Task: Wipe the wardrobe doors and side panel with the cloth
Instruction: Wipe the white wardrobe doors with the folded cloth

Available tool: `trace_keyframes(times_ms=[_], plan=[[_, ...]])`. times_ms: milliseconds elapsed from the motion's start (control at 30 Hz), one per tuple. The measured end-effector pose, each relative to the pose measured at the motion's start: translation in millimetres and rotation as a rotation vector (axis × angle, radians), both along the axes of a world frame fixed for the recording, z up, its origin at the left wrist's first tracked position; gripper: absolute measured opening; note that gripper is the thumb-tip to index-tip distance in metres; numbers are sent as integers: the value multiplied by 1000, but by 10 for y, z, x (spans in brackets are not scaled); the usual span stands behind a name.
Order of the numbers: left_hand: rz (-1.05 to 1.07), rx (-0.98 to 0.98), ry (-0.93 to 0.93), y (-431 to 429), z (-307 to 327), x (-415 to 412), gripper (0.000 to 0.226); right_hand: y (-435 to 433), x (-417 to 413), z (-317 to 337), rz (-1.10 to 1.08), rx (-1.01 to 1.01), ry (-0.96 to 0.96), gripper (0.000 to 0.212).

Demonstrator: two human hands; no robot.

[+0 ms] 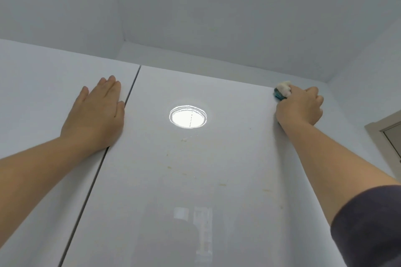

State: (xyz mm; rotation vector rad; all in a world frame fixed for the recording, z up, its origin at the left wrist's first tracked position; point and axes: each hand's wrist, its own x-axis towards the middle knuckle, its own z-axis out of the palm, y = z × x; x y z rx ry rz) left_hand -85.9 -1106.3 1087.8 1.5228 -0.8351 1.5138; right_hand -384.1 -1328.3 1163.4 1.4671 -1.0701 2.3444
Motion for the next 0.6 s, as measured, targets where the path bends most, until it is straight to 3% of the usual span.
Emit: trace_keyframes(times_ms=[300,600], plan=[[-44,3,-79,82,-17,51,53,550,628,-135,169,-23,-32,43],[-71,87,-188,214,-21,228,53,1526,1844,-349,114,-297,254,46]])
